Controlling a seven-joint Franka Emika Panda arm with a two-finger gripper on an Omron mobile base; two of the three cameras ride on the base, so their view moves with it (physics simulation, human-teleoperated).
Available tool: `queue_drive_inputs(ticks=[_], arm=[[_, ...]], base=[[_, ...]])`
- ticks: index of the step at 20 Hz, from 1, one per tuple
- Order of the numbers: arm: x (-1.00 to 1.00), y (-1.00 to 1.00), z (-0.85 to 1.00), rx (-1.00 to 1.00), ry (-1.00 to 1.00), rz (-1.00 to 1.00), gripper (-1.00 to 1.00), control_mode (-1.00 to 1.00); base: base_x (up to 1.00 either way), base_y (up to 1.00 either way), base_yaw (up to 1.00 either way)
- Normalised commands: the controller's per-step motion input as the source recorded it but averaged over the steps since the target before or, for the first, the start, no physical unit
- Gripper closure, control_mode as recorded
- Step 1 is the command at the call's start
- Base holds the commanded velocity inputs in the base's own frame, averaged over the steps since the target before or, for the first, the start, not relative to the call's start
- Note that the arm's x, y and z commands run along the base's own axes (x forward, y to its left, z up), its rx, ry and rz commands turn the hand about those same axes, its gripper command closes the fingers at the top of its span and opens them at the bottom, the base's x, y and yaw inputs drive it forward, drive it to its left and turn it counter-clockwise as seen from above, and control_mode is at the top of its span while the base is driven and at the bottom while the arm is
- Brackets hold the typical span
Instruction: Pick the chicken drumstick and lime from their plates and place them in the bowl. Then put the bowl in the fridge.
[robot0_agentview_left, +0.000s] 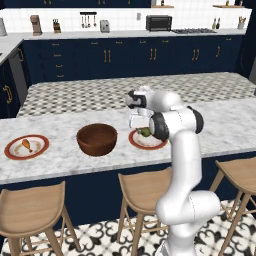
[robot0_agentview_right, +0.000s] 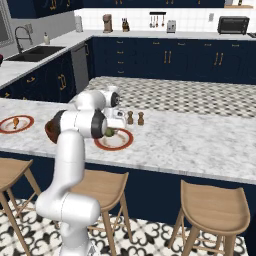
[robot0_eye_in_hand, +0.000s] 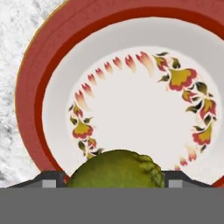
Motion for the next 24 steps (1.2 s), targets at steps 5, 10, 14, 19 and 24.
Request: queue_drive_inputs(ticks=[5, 10, 14, 19, 24], arm=[[-0.46, 0.92, 0.82, 0.0, -0.12, 0.08, 1.0, -1.0], [-0.66, 0.95, 0.5, 0.0, -0.2, 0.09, 1.0, -1.0], [-0.11, 1.0, 0.13, -0.02, -0.23, 0.05, 1.0, -1.0], [0.23, 0.73, 0.0, 0.0, -0.09, 0.03, 1.0, -1.0], [0.74, 0.39, -0.16, 0.0, 0.0, 0.04, 1.0, -1.0]], base=[[0.0, 0.0, 0.0], [0.0, 0.0, 0.0], [0.0, 0.0, 0.0], [0.0, 0.0, 0.0], [0.0, 0.0, 0.0]])
